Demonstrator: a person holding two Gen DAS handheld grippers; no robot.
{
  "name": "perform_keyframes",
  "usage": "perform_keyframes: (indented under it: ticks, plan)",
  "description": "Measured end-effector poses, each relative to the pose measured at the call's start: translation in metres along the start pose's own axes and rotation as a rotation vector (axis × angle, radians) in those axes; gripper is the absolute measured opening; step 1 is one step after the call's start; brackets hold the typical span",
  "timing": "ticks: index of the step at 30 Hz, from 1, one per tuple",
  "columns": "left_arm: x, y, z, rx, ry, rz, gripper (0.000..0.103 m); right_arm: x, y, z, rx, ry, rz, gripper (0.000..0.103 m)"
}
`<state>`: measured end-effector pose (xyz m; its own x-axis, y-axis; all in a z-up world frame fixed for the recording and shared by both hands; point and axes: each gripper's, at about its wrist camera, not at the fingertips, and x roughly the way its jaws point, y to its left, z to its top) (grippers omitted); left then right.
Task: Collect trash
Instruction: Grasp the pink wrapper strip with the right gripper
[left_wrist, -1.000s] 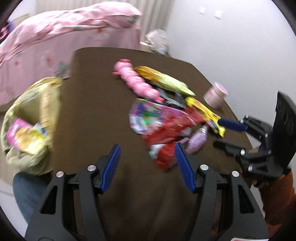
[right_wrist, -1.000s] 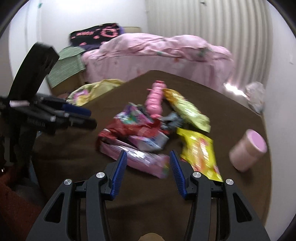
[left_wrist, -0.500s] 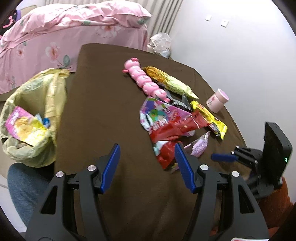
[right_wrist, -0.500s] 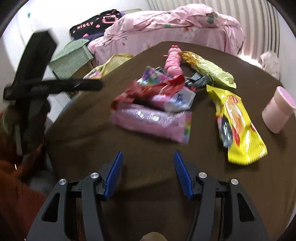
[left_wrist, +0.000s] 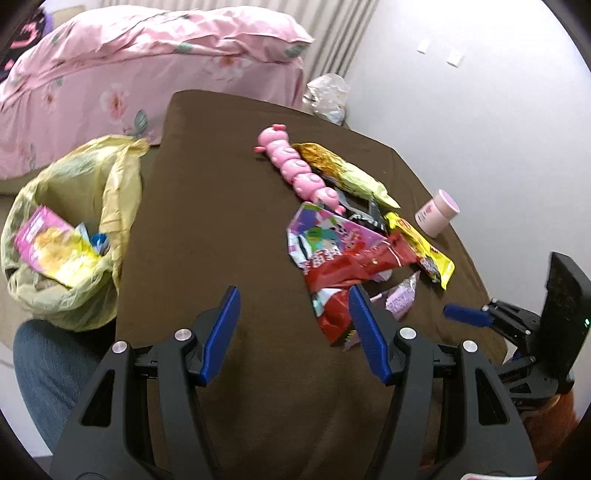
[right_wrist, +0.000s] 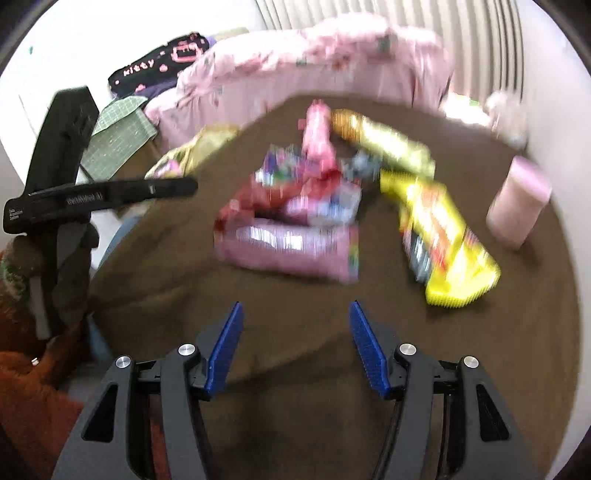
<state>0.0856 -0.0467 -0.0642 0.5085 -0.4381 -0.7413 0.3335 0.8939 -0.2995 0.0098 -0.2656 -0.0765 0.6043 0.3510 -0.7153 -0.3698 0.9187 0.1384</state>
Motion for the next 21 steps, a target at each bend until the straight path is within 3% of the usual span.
perform_keyframes:
  ticks: [4, 10, 13, 17, 21]
  plan:
    - [-0.002, 0.002, -0.001, -0.007, -0.005, 0.004, 0.058, 0.005, -0.001, 0.025, -0.068, -0.06, 0.032, 0.057]
    - [-0.009, 0.004, -0.004, -0.003, -0.026, 0.008, 0.058, 0.049, -0.015, 0.04, -0.081, 0.037, 0.118, 0.056]
    - [-0.01, 0.0, 0.0, 0.038, -0.037, -0.008, 0.058, 0.049, -0.013, 0.023, -0.083, 0.103, 0.179, 0.035]
    - [0.006, -0.018, 0.012, 0.146, -0.027, -0.037, 0.058, 0.029, -0.005, -0.002, -0.123, 0.101, 0.101, 0.026]
    - [0.037, -0.047, 0.016, 0.272, 0.021, -0.016, 0.058, 0.008, -0.02, -0.018, -0.021, 0.105, 0.06, 0.022]
